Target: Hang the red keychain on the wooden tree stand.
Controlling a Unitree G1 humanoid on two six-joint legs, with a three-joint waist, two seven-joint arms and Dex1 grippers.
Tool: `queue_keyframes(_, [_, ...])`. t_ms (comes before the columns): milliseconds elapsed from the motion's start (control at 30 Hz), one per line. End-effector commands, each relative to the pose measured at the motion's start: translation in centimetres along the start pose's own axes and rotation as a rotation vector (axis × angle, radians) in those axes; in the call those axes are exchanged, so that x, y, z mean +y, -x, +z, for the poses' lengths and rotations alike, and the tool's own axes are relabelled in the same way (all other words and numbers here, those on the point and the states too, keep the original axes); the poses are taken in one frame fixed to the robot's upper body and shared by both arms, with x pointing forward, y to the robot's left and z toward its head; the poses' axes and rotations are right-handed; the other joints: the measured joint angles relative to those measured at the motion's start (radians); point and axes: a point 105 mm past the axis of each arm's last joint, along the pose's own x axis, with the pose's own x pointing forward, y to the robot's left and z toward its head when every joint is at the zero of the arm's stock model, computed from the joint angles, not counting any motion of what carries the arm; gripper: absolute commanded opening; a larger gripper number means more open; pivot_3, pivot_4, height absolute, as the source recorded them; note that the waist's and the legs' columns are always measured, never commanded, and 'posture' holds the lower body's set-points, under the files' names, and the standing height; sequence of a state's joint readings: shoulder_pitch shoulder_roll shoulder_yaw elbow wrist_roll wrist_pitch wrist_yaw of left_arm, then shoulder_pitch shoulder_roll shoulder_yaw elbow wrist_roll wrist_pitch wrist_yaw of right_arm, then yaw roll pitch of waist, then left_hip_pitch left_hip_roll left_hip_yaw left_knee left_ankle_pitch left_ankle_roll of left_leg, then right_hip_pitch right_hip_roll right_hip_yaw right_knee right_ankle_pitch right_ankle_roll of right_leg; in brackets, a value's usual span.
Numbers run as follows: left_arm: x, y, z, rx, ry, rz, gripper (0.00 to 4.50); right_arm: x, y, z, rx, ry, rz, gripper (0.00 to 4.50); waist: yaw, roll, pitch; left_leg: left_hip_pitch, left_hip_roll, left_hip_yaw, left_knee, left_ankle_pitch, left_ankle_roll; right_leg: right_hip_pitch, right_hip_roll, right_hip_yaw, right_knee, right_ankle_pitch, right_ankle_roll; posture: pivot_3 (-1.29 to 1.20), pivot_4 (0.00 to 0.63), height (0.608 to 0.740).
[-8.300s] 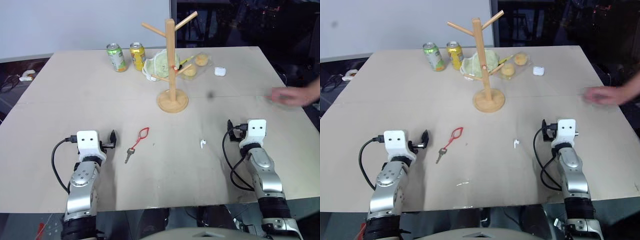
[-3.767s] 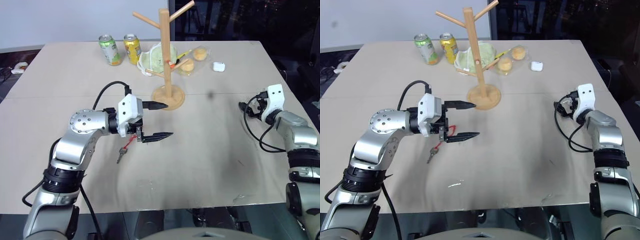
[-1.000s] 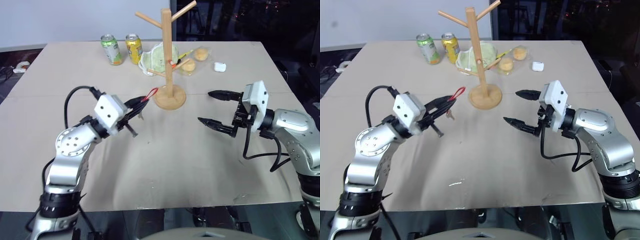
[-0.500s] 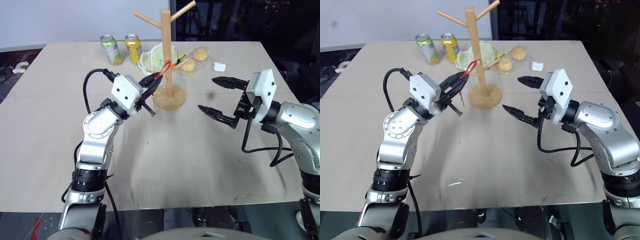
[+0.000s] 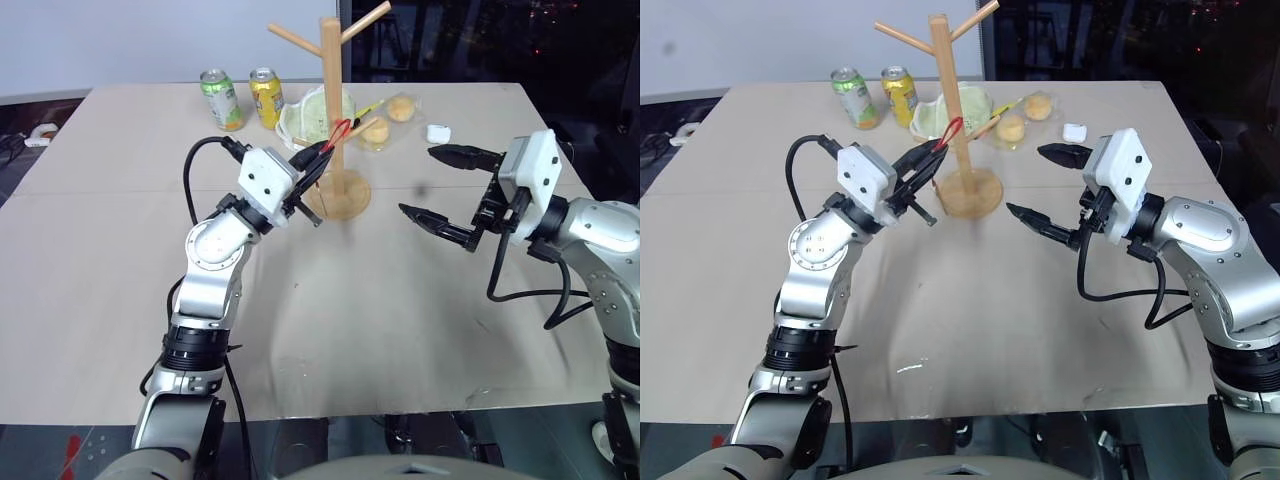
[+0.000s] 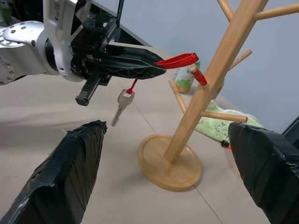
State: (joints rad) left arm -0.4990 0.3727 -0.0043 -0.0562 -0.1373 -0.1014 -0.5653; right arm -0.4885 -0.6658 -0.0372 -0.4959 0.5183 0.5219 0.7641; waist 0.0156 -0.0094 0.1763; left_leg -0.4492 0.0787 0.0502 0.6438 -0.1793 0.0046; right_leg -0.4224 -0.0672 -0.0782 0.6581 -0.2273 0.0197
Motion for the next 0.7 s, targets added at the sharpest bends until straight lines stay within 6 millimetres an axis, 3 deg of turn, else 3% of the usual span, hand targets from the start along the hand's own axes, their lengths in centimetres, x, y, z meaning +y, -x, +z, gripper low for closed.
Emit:
queue_keyframes(33, [0.5,-0.5,0.9,-0.037,-0.046,0.015,0.08,-0.4,0.5,1.3,-0.027,0.041,-0.025,4.5,0.0,0.0,0.0,0.0,0.0,0.0,0.0,0.0,0.0,0.0,0.0,0.0,0.0,0.0,0.0,0.0,0.15,0.74])
queue_keyframes(700, [1.0,-1.5,0.7,-0.056,-0.107,0.021,0.08,-0.3,0.9,1.0,-0.019,0.027,-0.064,4.5,0.0,0.0,0.0,0.0,0.0,0.0,0.0,0.0,0.0,0.0,0.0,0.0,0.0,0.0,0.0,0.0,0.15,0.74])
